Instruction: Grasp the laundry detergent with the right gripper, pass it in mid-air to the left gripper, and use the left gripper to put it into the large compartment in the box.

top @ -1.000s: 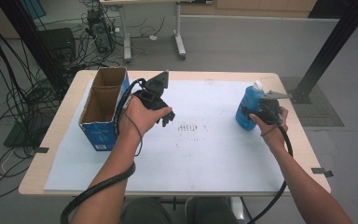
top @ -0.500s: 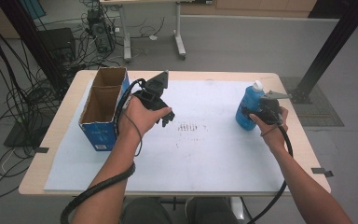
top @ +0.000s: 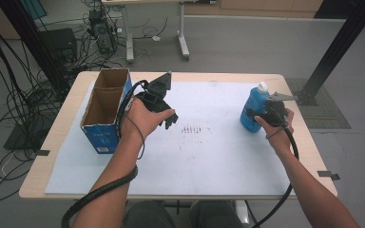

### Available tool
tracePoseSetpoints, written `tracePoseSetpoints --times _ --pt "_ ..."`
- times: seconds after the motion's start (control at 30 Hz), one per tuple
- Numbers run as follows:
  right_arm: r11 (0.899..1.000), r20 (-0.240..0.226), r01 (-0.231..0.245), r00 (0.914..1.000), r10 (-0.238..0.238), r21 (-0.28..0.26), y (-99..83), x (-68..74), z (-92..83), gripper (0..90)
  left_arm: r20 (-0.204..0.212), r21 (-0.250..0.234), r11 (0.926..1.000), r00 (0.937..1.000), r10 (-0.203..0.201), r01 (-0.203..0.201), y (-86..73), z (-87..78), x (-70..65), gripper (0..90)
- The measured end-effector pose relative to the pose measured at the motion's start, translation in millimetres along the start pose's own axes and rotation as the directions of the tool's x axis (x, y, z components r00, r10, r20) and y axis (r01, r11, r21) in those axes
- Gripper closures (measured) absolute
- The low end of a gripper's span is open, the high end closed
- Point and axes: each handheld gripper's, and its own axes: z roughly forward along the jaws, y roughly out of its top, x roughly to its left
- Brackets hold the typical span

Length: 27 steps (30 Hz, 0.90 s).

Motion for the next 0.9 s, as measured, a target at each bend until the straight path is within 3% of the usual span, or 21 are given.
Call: tracePoseSetpoints --times 0.5,0.73,0.9 --pt "1.0 -0.002 -0.003 1.0 0.003 0.002 0.3 -0.3 -0.1 43.7 0.004 -0.006 0.9999 0.9999 0.009 -0.009 -1.9 -4.1 -0.6 5.4" --pt "1.0 -0.016 -0.017 0.9997 0.018 0.017 3.4 -1.8 -0.5 44.0 0.012 -0.012 0.9995 0.9995 0.029 -0.028 -6.3 -16.2 2.8 5.4" --pt "1.0 -0.044 -0.003 0.999 0.003 0.003 22.6 -0.3 -7.4 44.1 0.006 -0.021 0.9986 0.9988 0.049 -0.049 -8.5 -27.7 9.4 5.4"
